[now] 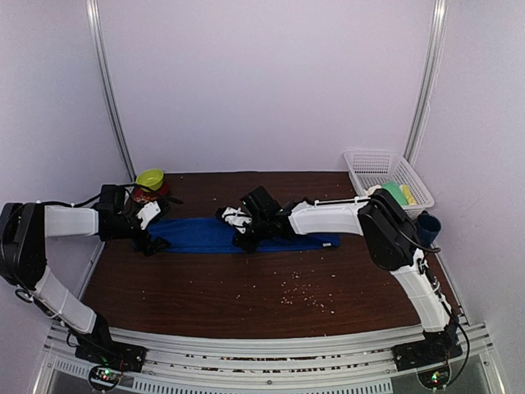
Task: Roll the towels
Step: Adjust the towel at the center of the board.
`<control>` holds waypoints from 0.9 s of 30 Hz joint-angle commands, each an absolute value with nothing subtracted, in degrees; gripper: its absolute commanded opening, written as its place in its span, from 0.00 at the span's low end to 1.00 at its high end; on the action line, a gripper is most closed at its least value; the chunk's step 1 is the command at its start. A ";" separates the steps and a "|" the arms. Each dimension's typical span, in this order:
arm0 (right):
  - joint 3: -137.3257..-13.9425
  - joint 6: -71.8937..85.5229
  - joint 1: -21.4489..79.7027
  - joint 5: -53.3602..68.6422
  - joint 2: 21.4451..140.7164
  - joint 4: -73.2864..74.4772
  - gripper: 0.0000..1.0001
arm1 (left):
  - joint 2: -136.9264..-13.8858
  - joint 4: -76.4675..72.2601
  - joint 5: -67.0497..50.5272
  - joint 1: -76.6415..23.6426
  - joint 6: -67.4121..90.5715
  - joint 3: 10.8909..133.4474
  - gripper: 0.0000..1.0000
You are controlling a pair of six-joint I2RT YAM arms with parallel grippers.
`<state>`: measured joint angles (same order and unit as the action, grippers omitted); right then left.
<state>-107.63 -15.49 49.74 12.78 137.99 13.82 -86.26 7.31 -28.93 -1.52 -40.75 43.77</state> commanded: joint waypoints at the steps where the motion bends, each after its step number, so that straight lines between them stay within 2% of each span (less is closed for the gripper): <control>1: -109.24 -16.76 49.55 12.80 137.09 14.95 0.21 | -87.05 5.10 -29.27 -1.81 -40.34 43.33 0.98; 12: -111.16 -16.40 48.90 12.69 139.28 16.44 0.21 | -87.44 5.01 -29.08 -1.94 -40.34 43.33 0.98; 19: -111.69 -16.39 48.75 12.82 140.50 17.21 0.27 | -87.54 5.01 -28.86 -2.03 -40.29 43.42 0.98; 27: -112.41 -16.45 48.71 13.87 141.41 18.13 0.30 | -87.61 5.01 -28.76 -2.10 -40.19 43.51 0.98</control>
<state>-110.52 -16.32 48.99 13.26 140.18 17.28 -86.91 6.96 -28.69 -1.74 -40.64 43.70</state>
